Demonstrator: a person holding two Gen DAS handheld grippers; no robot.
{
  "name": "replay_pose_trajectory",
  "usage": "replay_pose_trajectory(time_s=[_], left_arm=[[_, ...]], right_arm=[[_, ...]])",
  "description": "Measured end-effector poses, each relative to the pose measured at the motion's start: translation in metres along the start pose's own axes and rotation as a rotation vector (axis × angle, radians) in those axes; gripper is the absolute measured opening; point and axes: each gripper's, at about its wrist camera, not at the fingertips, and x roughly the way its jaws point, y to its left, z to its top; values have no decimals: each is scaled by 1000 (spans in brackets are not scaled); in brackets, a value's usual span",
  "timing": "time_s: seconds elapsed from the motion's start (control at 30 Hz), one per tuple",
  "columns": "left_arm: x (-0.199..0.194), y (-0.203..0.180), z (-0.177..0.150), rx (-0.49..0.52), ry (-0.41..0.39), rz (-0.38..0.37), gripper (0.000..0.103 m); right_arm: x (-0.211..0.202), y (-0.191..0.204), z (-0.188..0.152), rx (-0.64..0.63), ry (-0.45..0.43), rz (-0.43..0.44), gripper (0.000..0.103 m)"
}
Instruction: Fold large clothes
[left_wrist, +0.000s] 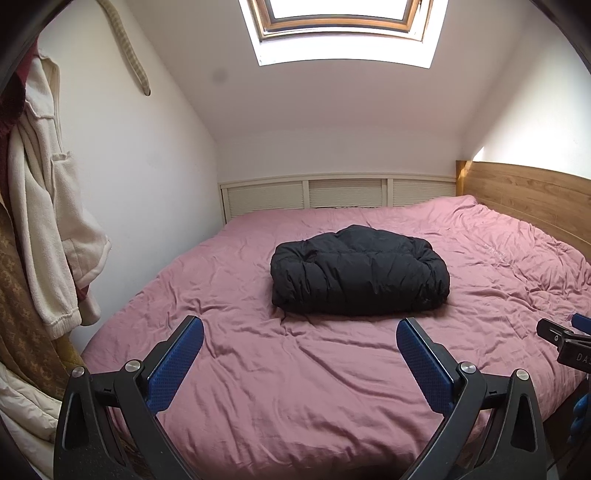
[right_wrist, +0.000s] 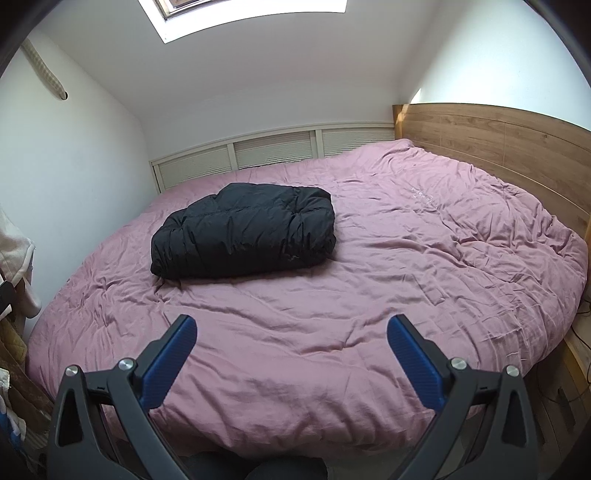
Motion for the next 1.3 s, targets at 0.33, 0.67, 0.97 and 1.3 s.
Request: replay_pose_trajectory(time_s=[0.33, 0.67, 0.97, 1.3], left_arm=[[12, -5, -6, 2, 35, -3, 102], [23, -9, -12, 0, 72, -9, 102], [40, -11, -20, -9, 117, -22, 102], [71, -14, -31, -18, 177, -19, 102]], right_arm=[[11, -4, -5, 5, 18, -6, 103], [15, -4, -7, 2, 21, -8, 103], [28, -8, -13, 1, 43, -9, 103], [62, -15, -23, -7, 97, -14, 103]])
